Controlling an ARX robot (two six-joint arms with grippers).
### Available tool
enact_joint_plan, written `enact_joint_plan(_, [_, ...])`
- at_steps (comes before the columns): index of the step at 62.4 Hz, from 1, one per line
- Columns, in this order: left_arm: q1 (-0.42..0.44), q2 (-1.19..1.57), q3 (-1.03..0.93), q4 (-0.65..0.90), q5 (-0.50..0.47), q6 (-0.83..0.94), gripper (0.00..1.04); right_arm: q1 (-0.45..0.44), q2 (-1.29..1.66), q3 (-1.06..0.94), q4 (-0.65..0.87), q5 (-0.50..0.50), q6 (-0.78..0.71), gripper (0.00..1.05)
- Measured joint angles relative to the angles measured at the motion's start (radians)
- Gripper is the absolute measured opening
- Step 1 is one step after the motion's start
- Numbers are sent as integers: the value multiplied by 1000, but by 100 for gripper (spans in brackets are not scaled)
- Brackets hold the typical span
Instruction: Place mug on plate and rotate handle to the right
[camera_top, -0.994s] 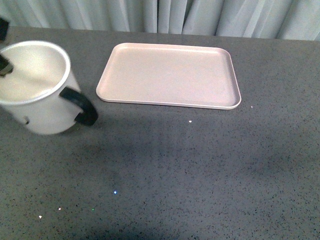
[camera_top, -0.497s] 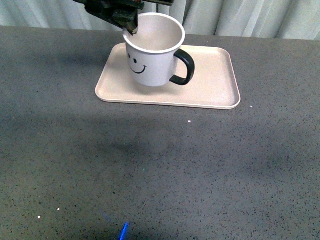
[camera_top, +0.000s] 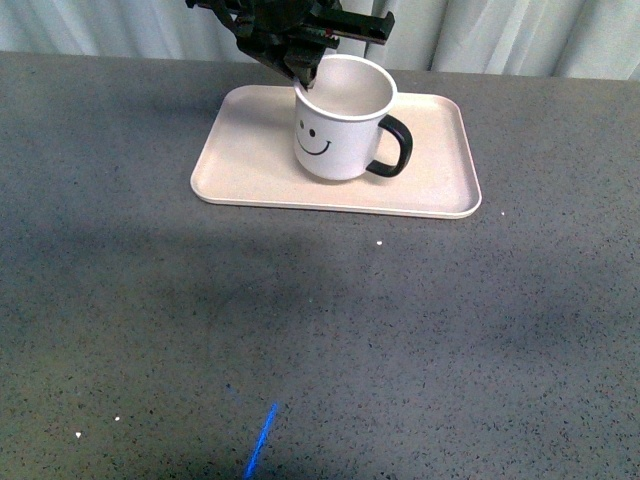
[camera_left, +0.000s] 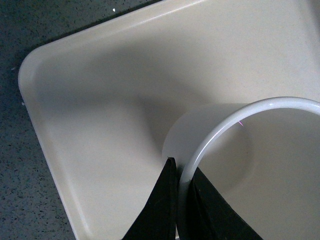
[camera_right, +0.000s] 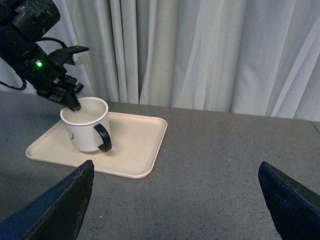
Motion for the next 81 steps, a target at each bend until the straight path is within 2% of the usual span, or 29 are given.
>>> enact_joint_plan(27, [-15,43,0,8,9,-23,2,0,0,0,0,0,0,96])
enact_joint_plan(37, [-16,43,-7,33,18,-26,25,0,0,0,0,0,0,96])
enact_joint_plan(41, [-16,26,-42,66,33,-26,39,0,0,0,0,0,0,96])
enact_joint_plan(43, [-16,18,-55,77,39,-28,43,0,0,0,0,0,0,96])
enact_joint_plan(61, [15,-278,-364,312,115,-53,91,0,0,0,0,0,0,96])
enact_joint_plan(64, [26,-339,-422,351,124,-56,97,0,0,0,0,0,0,96])
enact_joint_plan(67, [37,-400,-484,396,124,-59,96,0,0,0,0,0,0,96])
enact_joint_plan(69, [39,-450,-565,521,36,-51,92,0,0,0,0,0,0,96])
enact_joint_plan(71, [48,-515,-697,755,-128,-45,84,0,0,0,0,0,0,96])
enact_joint_plan(75, [80,-617,-911,1080,-280,-40,74,0,0,0,0,-1,0,96])
enact_joint_plan(78, [117,-689,-1051,1250,-302,-40,67,0,0,0,0,0,0,96])
enact_joint_plan(81, [173,-778,-1211,1414,-282,-39,58,0,0,0,0,2,0,96])
